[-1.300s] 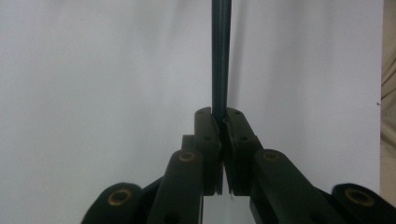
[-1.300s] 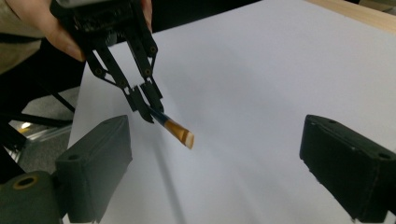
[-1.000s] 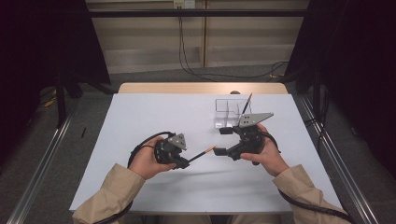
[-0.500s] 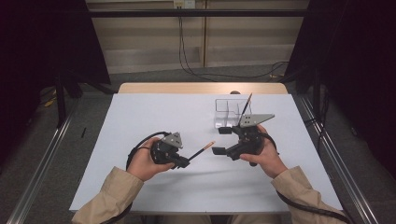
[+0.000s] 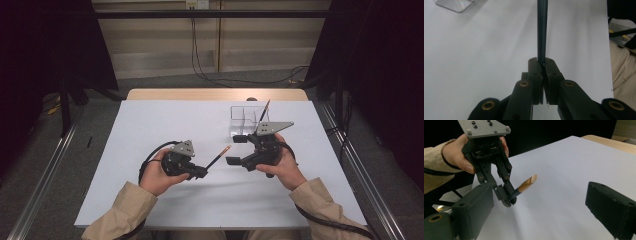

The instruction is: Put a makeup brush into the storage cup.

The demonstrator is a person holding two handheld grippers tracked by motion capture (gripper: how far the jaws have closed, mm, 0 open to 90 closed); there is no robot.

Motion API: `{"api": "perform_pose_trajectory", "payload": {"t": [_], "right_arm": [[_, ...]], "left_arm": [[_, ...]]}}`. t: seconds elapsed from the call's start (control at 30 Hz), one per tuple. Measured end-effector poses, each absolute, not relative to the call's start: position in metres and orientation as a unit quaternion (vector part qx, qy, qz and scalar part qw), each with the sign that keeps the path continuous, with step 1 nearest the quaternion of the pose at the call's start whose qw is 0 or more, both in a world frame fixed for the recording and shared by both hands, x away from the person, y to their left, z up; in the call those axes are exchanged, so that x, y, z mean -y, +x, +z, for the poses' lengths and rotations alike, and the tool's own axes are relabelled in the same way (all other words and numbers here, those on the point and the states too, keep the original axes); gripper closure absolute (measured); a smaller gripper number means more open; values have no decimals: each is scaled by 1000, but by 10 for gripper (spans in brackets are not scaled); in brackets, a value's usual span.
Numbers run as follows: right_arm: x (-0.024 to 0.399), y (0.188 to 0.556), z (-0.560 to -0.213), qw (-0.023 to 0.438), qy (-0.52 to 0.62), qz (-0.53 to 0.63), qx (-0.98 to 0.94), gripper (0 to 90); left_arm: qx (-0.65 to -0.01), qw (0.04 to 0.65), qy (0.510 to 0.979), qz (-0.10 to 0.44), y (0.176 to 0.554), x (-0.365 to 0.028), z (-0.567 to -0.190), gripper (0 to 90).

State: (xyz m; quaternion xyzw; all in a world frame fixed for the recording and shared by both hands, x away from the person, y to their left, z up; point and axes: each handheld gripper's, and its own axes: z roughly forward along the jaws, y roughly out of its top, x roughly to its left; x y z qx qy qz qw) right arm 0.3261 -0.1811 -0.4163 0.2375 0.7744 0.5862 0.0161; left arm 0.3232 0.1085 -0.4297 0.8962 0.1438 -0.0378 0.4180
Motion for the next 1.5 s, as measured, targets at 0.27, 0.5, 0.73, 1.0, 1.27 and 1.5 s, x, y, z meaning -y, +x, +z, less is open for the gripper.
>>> {"api": "perform_pose_trajectory", "payload": {"t": [0.27,0.5,0.73,1.0,1.27,1.5], "right_arm": [[181,327,-416,7,240,587,-773,81],[181,327,-416,6,242,591,-770,98],[181,328,-413,8,244,598,-763,167],[180,327,-411,9,243,605,-758,298],[180,327,-406,20,240,614,-752,490],[177,327,-405,21,234,613,-754,610]], "left_arm": [[-154,450,879,-38,323,-105,-428,854],[-162,481,861,-36,323,-99,-433,854],[-166,500,849,-40,324,-94,-433,854],[-167,510,843,-47,324,-90,-432,854],[-166,514,840,-46,324,-88,-432,854],[-168,519,837,-44,324,-88,-432,854]]}}
